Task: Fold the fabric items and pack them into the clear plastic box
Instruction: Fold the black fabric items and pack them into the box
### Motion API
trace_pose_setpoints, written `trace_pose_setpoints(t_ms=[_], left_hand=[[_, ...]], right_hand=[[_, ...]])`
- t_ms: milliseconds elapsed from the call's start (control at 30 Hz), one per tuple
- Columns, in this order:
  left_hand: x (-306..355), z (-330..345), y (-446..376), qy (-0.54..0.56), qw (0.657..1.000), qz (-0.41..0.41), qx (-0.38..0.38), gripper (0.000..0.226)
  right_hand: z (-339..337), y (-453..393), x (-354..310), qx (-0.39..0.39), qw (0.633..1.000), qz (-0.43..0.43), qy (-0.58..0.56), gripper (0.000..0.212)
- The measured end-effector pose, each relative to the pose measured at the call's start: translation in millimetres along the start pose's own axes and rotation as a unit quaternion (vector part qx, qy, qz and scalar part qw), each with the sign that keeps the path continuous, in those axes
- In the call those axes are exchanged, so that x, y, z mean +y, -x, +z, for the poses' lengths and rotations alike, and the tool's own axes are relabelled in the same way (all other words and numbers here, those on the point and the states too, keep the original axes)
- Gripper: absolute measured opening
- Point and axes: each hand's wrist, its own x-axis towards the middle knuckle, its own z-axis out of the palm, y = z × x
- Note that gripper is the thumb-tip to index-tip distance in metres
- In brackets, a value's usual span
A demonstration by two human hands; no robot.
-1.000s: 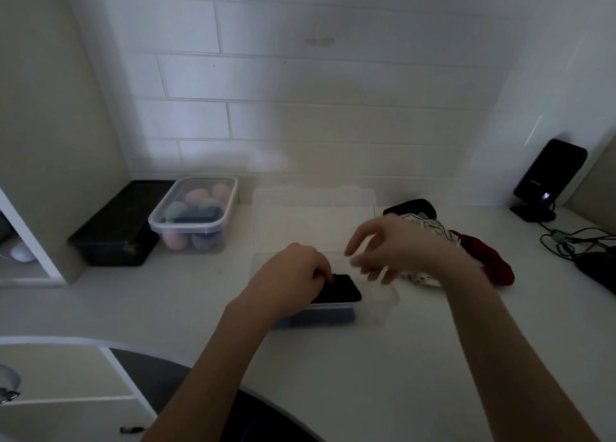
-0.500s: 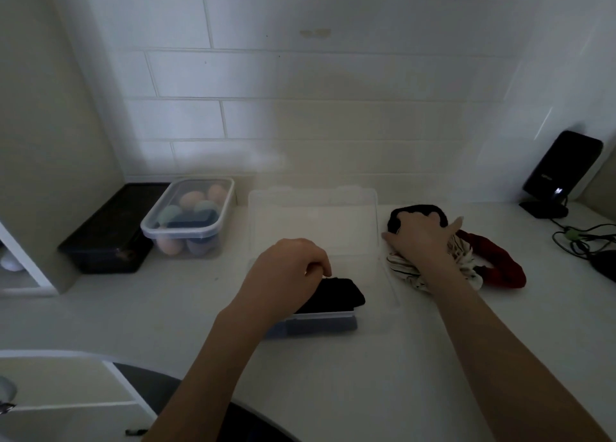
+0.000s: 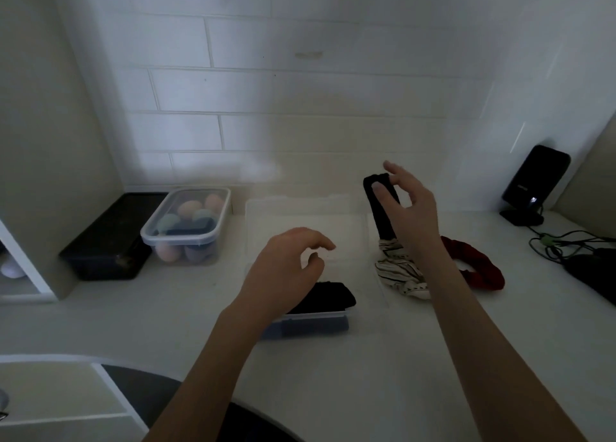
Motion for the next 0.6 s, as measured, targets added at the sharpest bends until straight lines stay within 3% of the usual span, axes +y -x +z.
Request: trace_pose_setpoints(t_ms=[100, 167, 300, 400, 500, 600], left_hand=[[4.2, -0.2, -0.7, 0.021, 0.999, 0.002, 0.024, 0.035], [10.3, -2.0, -2.6, 0.063, 0.997, -0.012, 0.044, 0.051], [27.7, -7.7, -13.3, 0.231, 0.971, -0.058, 0.007, 0.085], [34.2, -9.8, -17.9, 0.331, 0.941, -0.067, -0.001, 0.053], [33.6, -10.3, -12.7, 0.352, 0.931, -0.093, 0.024, 0.02], [31.2, -8.1, -7.3, 0.402, 0.91, -0.1, 0.017, 0.013]], right_hand=[[-4.8, 12.2, -33.1, -0.018, 0.997, 0.003, -0.08, 0.006], [-9.6, 19.7, -55.8, -0.04, 0.993, -0.009, -0.107, 0.008], [-14.0, 30.0, -85.3, -0.143, 0.978, -0.024, -0.15, 0.009], [-10.1, 33.2, -93.0, -0.216, 0.96, -0.019, -0.175, 0.028], [-8.7, 32.7, -89.9, -0.231, 0.965, -0.01, -0.124, 0.041], [-6.6, 34.1, -86.8, -0.249, 0.957, 0.027, -0.146, 0.041]])
